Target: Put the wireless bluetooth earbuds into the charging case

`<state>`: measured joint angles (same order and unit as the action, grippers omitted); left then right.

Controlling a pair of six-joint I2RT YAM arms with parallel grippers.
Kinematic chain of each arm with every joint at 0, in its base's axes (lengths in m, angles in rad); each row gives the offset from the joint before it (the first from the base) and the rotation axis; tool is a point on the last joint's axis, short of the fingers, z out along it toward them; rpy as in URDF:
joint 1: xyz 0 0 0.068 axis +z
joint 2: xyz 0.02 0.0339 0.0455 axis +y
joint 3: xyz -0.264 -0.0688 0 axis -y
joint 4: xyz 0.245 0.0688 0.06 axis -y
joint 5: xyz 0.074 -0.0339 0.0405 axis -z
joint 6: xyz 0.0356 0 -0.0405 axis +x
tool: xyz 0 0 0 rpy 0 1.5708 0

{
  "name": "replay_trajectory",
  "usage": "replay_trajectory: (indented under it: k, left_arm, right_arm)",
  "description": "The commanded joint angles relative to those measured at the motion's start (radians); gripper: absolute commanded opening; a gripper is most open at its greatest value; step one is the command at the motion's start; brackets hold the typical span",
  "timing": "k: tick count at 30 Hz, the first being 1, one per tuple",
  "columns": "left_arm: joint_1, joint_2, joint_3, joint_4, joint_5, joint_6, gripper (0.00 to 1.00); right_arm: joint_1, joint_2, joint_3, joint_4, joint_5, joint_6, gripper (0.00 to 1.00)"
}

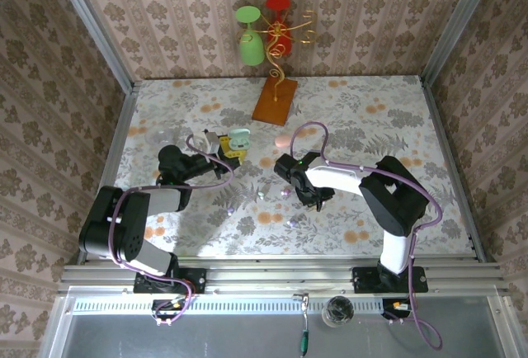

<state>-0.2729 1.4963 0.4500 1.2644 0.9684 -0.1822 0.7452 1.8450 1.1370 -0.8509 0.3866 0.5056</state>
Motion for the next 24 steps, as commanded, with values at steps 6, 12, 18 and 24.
replay_trajectory:
  k: [6,12,18,24]
  left_arm:
    - [0.007,-0.024,-0.011,0.020,0.021,0.012,0.42]
    - [0.005,-0.014,-0.008,0.020,0.027,0.017,0.42]
    - [-0.011,-0.003,0.001,0.020,0.013,0.026,0.42]
    - [-0.044,0.026,0.021,0.020,0.010,0.025,0.42]
  right_arm:
    - [0.001,0.012,0.006,-0.048,0.025,0.014,0.21]
    - [-0.002,-0.022,0.010,-0.044,0.034,0.004,0.19]
    - [-0.013,-0.082,0.010,0.003,0.022,-0.023,0.19]
    - [-0.026,-0.171,-0.008,0.089,-0.044,-0.061,0.19]
